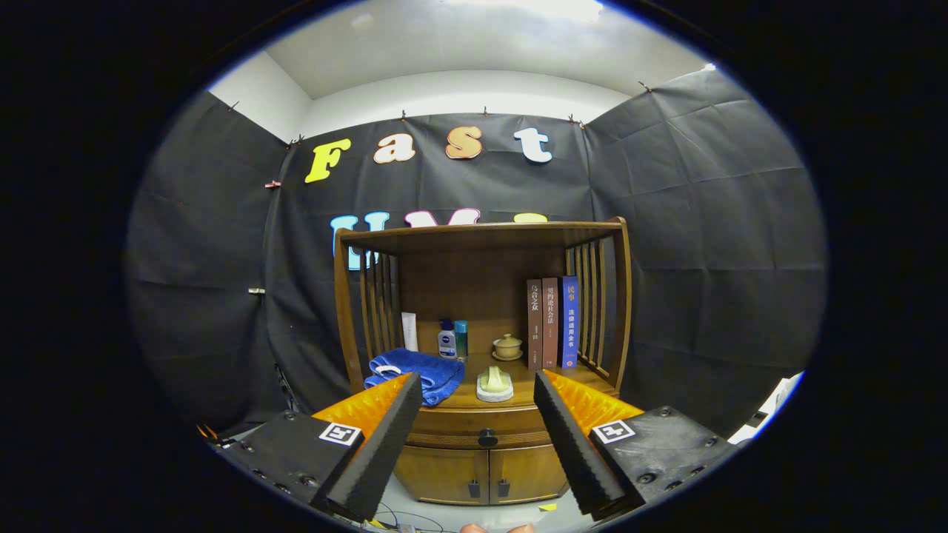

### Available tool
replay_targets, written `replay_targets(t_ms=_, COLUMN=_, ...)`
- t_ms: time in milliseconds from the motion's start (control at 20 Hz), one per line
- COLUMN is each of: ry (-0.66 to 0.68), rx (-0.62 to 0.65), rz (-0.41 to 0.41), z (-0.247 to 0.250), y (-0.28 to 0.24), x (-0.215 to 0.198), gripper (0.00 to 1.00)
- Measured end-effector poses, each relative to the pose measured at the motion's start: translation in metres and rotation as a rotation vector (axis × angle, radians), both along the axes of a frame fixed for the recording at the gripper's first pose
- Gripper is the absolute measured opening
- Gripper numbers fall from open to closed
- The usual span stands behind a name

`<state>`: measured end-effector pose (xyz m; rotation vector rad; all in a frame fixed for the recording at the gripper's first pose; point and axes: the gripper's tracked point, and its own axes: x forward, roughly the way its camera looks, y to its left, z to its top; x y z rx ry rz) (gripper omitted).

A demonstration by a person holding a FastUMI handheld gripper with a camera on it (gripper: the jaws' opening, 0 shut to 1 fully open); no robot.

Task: Pull open the drawer, take out the items inside it, and place them on the countertop above the cabinet.

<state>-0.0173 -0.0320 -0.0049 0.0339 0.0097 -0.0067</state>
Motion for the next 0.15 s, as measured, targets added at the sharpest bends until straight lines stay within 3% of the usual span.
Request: replay_targets(t_ms=150, ry=0.010, rx=0.022, rz=-0.002, z=-0.0014, y=-0.0044, x=0.0001, gripper=0.97)
